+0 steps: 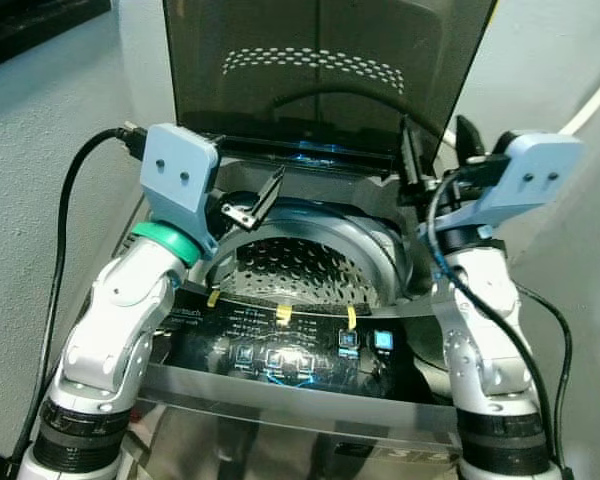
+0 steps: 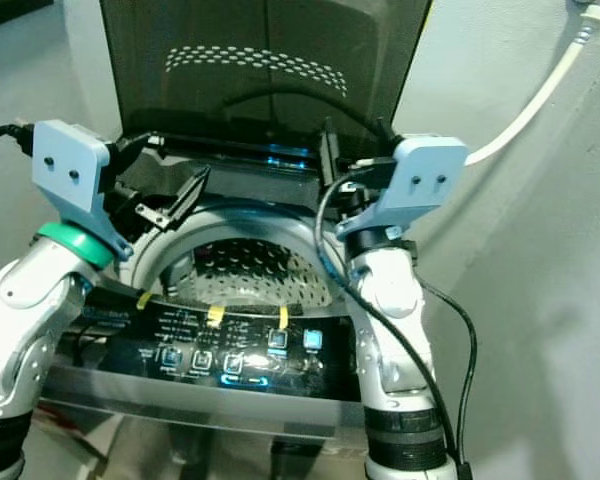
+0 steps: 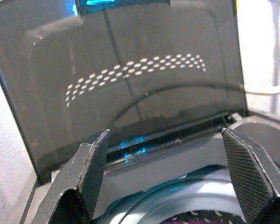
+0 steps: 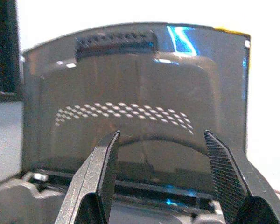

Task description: Clothes washing

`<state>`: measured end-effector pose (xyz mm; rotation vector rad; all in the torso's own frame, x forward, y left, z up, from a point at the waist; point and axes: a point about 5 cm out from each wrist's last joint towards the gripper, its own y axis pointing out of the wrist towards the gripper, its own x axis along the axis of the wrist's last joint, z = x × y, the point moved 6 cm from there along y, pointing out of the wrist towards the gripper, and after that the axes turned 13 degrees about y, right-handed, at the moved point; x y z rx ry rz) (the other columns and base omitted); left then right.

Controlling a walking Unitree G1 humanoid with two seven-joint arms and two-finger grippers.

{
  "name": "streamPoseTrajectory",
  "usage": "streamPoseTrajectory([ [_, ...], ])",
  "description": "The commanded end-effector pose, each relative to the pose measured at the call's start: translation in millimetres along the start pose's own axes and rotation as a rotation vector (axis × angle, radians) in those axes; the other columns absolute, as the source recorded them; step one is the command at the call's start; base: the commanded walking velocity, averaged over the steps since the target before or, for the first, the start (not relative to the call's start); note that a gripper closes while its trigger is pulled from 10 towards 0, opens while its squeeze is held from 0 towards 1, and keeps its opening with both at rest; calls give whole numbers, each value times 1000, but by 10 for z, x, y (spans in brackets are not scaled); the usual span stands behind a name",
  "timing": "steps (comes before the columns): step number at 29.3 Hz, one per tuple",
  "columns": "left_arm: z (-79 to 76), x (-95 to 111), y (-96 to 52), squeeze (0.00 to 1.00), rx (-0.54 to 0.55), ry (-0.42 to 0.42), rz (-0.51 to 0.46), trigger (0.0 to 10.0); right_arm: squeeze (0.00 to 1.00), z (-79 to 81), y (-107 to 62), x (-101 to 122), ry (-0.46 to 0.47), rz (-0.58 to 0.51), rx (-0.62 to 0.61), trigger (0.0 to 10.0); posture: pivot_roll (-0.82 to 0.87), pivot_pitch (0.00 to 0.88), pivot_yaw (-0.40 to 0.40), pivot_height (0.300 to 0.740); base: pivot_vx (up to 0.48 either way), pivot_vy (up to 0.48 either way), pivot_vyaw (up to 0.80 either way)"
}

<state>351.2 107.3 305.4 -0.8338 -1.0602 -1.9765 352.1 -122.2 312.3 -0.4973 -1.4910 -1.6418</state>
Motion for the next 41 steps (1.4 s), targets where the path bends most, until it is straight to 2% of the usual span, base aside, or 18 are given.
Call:
streamPoseTrajectory([
  [1,67,-133,-25,0,32,24,42,10000,0,-104,-19,14,-32,-3,-30,10000,93,0,28,740,0,0,0],
  [3,67,-133,-25,0,32,24,42,10000,0,-104,-19,14,-32,-3,-30,10000,93,0,28,740,0,0,0],
  [4,284,-239,-69,0,121,44,83,10000,0,-155,8,26,-62,-2,-37,10000,97,0,0,740,0,0,0],
  [8,350,-261,-85,0,149,47,91,10000,0,-166,22,25,-70,-2,-40,10000,97,0,0,740,0,0,0],
  [10,501,-307,-134,0,217,86,114,10000,0,-206,61,13,-100,-3,-51,10000,136,3,-15,740,0,0,0],
  [12,698,-346,-265,0,278,148,145,10000,0,-292,108,29,-142,-14,-65,10000,160,7,-24,740,0,0,0],
  [13,698,-346,-265,0,278,148,145,10000,0,-292,108,29,-142,-14,-65,10000,160,7,-24,740,0,0,0],
  [15,834,-412,-397,0,308,200,186,10000,0,-362,128,4,-172,-10,-87,10000,176,38,-34,740,0,0,0],
  [24,751,-512,-431,0,291,184,215,10000,0,-416,97,-5,-179,8,-72,10000,134,0,-18,740,0,0,0],
  [26,659,-515,-363,0,279,156,201,10000,0,-499,66,-16,-192,18,-86,10000,135,0,-14,740,0,0,0],
  [27,582,-510,-292,0,271,135,190,10000,0,-641,28,-42,-216,33,-130,10000,135,0,-3,740,0,0,0],
  [29,582,-510,-292,0,271,135,190,10000,0,-641,28,-42,-216,33,-130,10000,135,0,-3,740,0,0,0],
  [30,534,-501,-244,0,266,125,183,10000,0,-741,2,-58,-232,43,-162,10000,135,0,-3,740,0,0,0],
  [34,512,-498,-222,0,265,122,180,10000,0,-801,-11,-71,-243,49,-181,10000,135,0,-3,740,0,0,0],
  [35,501,-514,-212,0,238,121,180,10000,0,-944,-126,-99,-277,75,-200,10000,109,0,52,740,0,0,0],
  [36,514,-529,-208,0,221,119,181,10000,0,-1041,-238,-124,-301,97,-210,10000,97,0,57,740,0,0,0],
  [39,519,-538,-203,0,210,117,181,10000,0,-1109,-317,-137,-318,112,-216,10000,94,0,57,740,0,0,0],
  [41,522,-496,-155,0,211,73,164,10000,0,-1118,-339,-98,-311,103,-222,10000,79,0,56,740,0,0,0],
])
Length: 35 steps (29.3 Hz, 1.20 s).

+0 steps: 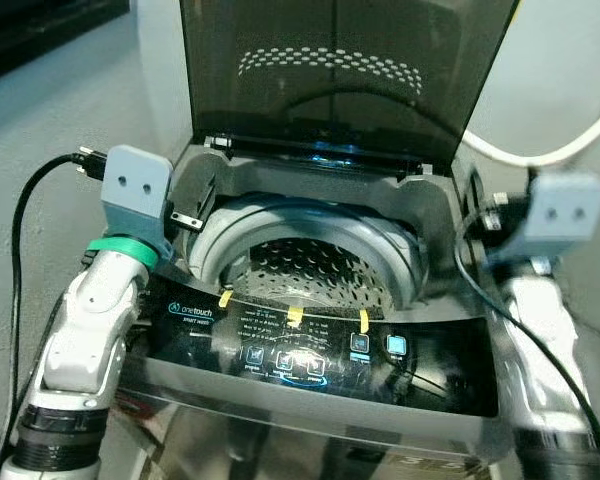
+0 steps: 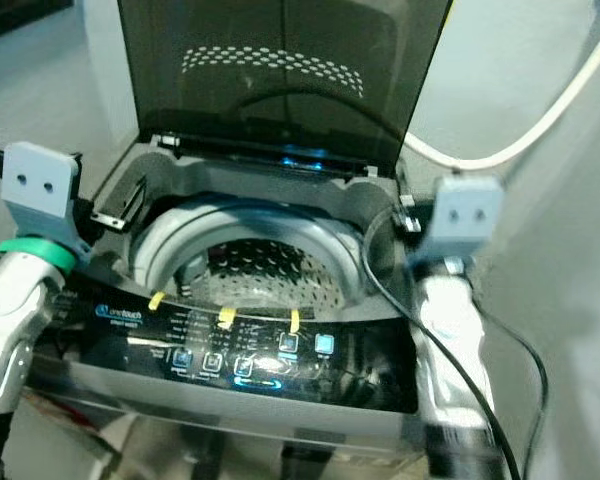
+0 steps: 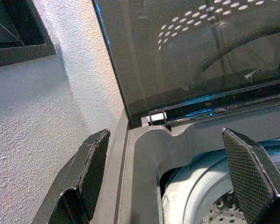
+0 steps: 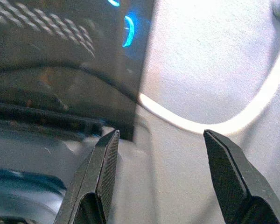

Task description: Clothes washing

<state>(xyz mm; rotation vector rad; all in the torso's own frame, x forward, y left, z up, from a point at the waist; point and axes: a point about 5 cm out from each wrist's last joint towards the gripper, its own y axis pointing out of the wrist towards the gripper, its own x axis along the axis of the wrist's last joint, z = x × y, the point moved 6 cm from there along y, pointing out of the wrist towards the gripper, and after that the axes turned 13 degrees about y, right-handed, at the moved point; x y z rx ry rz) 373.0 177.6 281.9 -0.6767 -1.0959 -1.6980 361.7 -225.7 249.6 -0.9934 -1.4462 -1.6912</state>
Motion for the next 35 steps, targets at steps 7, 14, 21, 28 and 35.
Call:
streamPoseTrajectory([
  [7,-254,157,150,0,-46,-194,-24,10000,0,350,108,244,120,-80,59,10000,43,0,54,740,0,0,0],
  [14,-285,150,166,0,-25,-233,-16,10000,0,624,94,212,179,-63,116,10000,49,0,40,740,0,0,0],
  [21,-322,143,138,0,-28,-225,-17,10000,0,862,55,148,226,-27,174,10000,64,0,26,740,-348,0,0],
  [28,-330,150,140,0,-30,-228,-19,10000,0,921,49,136,230,-16,197,10000,63,0,24,740,-350,0,0],
  [35,-342,144,144,0,-33,-233,-16,10000,0,935,43,121,218,-9,207,10000,57,0,27,740,-349,0,0],
])
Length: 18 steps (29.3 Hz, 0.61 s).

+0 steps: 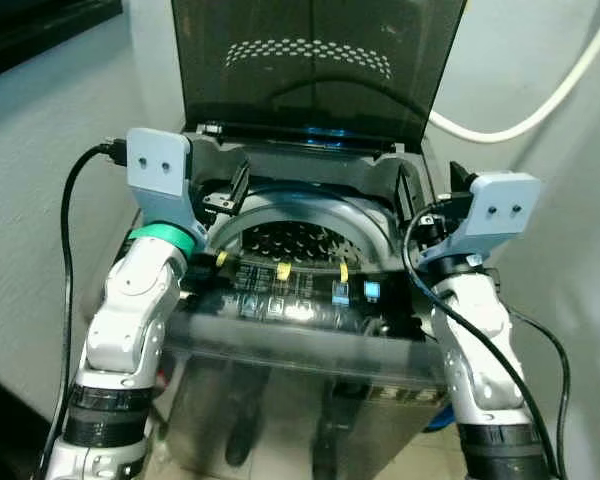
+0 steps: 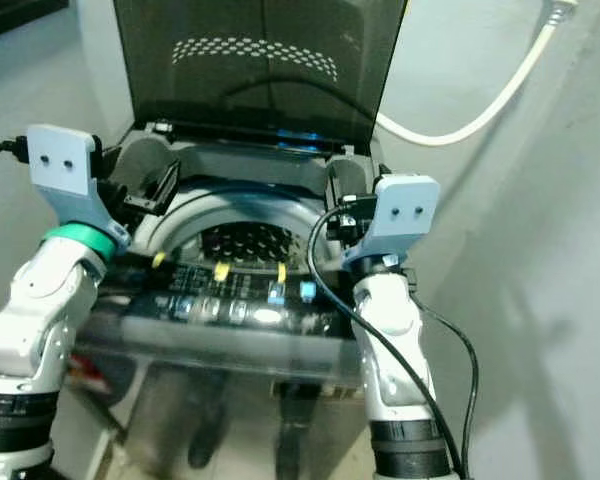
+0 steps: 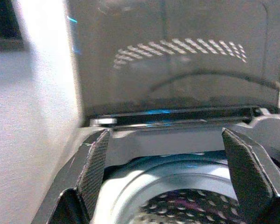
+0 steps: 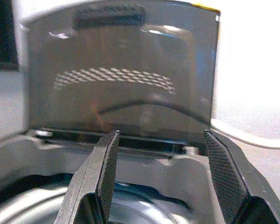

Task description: Clothes washing

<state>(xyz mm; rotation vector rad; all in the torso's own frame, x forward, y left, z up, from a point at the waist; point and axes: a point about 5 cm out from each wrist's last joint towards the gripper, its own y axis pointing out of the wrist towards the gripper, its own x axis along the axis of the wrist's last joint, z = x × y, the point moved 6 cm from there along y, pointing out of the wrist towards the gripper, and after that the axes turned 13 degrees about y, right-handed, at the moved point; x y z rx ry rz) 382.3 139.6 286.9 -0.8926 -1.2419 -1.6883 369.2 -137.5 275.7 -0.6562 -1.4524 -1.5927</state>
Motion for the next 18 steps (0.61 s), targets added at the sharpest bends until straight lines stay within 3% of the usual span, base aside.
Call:
streamPoseTrajectory([
  [1,-20,-29,-7,0,-5,-9,9,10000,0,22,-17,-63,-5,28,10,10000,56,0,27,740,-349,0,0],
  [18,-56,-43,5,0,-18,-12,12,10000,0,56,-46,-122,-42,52,33,10000,48,0,33,740,-349,0,0],
])
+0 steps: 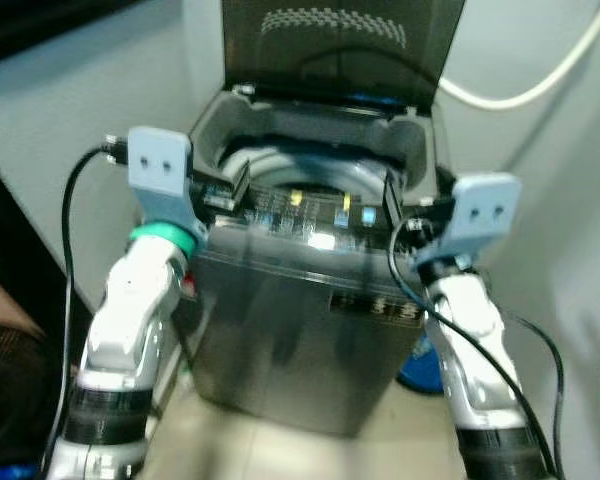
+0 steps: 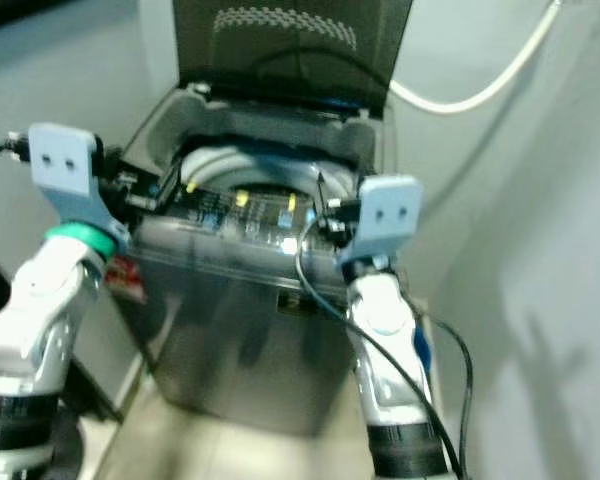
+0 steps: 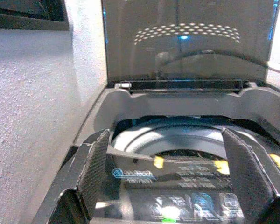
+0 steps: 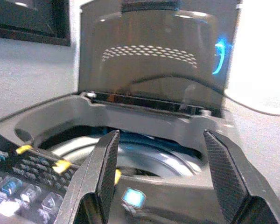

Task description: Clothes washing

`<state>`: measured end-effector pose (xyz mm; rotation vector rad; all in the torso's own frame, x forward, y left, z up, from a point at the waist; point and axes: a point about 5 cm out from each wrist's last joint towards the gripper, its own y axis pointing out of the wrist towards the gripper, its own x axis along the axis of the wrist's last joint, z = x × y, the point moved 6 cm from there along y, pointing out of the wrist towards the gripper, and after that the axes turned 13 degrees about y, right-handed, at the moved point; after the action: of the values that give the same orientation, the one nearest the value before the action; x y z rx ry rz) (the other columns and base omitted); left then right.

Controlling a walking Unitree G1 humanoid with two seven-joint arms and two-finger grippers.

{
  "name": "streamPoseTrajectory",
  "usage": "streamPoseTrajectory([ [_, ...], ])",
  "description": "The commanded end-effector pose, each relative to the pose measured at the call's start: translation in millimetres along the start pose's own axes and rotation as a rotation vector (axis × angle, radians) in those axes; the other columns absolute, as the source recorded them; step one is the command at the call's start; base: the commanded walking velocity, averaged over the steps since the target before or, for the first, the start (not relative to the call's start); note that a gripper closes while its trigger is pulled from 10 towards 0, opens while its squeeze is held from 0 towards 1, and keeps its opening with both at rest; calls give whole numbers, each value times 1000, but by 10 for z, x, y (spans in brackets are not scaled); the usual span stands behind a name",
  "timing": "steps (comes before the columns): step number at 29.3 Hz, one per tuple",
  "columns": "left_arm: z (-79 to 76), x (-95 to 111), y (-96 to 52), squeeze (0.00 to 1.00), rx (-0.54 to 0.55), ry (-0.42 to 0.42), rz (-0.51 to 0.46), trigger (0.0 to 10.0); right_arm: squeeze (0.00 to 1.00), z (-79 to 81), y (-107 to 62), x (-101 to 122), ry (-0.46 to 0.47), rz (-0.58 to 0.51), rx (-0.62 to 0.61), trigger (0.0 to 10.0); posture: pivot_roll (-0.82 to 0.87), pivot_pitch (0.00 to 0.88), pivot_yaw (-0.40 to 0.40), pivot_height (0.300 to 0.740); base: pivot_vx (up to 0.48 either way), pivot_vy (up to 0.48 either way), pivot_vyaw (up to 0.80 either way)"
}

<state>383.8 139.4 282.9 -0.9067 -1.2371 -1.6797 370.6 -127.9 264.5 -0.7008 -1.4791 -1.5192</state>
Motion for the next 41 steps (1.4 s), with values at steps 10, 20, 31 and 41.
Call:
streamPoseTrajectory([
  [10,-68,-17,10,0,-22,-3,0,10000,0,47,-24,-47,-30,19,37,10000,44,0,33,740,-340,0,0],
  [20,-192,-166,-18,0,-62,40,44,10000,0,0,-128,-277,-60,81,39,10000,46,0,31,740,-29,0,434],
  [31,-673,-496,-205,0,-230,44,155,10000,0,-48,-321,-564,-104,174,48,10000,40,0,44,740,0,0,799],
  [41,-805,-853,-381,0,-255,63,260,10000,0,-202,-638,-1000,-73,322,-10,10000,38,0,52,740,0,0,793],
])
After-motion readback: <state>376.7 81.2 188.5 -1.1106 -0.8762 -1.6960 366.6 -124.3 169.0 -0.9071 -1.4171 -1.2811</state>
